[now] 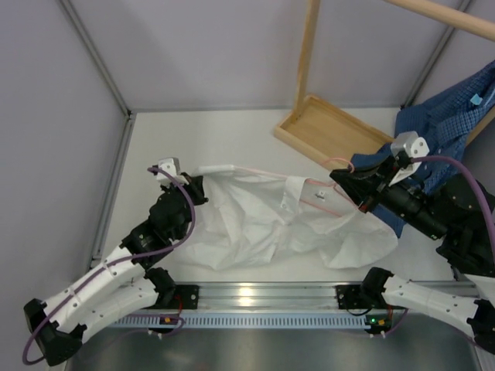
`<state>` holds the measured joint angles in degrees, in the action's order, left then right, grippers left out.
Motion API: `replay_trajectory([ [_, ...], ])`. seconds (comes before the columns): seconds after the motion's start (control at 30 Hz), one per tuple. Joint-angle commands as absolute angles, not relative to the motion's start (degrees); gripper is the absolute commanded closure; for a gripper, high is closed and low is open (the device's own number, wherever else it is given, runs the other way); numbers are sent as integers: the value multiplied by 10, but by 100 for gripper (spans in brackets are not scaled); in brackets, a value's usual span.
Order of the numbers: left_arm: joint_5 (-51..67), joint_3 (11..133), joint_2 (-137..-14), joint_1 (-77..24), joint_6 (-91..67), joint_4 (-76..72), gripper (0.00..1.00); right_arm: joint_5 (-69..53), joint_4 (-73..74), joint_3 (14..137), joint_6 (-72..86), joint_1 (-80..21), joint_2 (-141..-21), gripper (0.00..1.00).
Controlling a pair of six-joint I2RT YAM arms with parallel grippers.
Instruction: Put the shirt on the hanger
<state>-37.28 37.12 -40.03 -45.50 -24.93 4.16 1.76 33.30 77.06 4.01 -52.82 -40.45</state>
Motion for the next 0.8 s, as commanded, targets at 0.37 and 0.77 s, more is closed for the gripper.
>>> replay_trajectory([
  [0.37, -375, 425, -439, -411, -301, 88, 100, 60, 308, 796, 27, -530, -424, 100],
  [0.77, -106, 565, -357, -411, -197, 155, 2, 92, 325, 796, 33, -531, -438, 100],
])
